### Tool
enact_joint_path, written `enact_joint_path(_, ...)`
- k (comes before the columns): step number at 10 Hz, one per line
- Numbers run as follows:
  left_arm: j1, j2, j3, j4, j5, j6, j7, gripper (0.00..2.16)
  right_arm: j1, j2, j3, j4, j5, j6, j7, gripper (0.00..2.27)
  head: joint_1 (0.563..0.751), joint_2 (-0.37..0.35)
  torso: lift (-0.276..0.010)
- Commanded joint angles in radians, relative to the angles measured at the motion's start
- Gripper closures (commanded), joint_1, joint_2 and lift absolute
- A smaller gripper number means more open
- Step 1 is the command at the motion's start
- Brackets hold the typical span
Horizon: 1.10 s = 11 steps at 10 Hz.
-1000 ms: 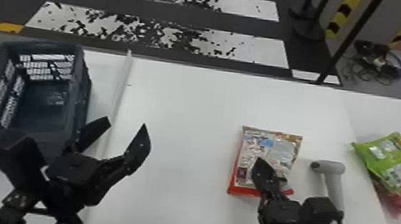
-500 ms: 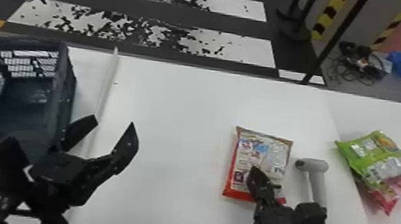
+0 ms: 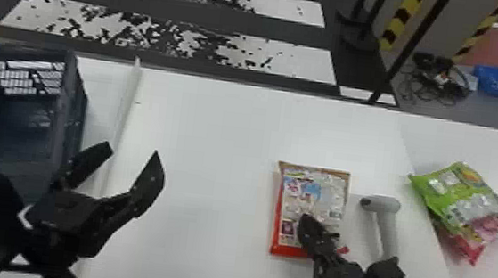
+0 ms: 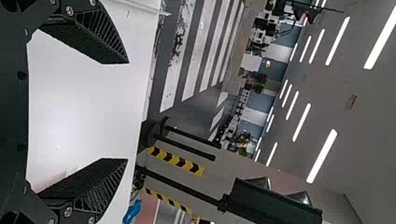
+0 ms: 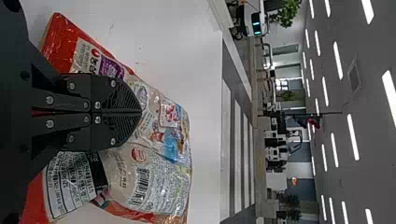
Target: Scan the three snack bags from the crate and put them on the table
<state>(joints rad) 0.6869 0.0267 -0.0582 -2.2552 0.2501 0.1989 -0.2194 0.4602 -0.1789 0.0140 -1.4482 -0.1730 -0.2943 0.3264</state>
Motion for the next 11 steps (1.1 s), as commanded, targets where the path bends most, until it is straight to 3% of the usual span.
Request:
enact_joint_path(1,0.003,0.002,0.001,0.002,0.002,-0.009,-0.001,0.14,0.002,0.003,0.003,0.019,0.001,-0.019,0.0,2.24,0.695,-0.127,-0.094)
enact_joint_path(4,0.014,0.004,0.014,0.006,0.008,-0.043,-0.009,0.14,0.005,0.004,0.01,0.025,0.007,-0.035,0.0,2.25,0.695,-0.119,-0.094)
enact_joint_path(7,0.014,0.002,0.014,0.008,0.009,-0.046,-0.014,0.14,0.095,-0.002,-0.052,-0.19,-0.071,0.008,0.01,2.25,0.695,-0.113,-0.094)
enact_joint_path(9,0.014,0.002,0.009,0.009,0.009,-0.052,-0.015,0.14,0.143,-0.002,-0.123,-0.261,-0.137,0.021,0.034,2.24,0.695,-0.135,-0.094)
enact_joint_path(11,0.011,0.002,0.003,0.011,0.009,-0.055,-0.015,0.14,0.147,-0.002,-0.155,-0.244,-0.154,0.027,0.049,2.24,0.695,-0.19,-0.094)
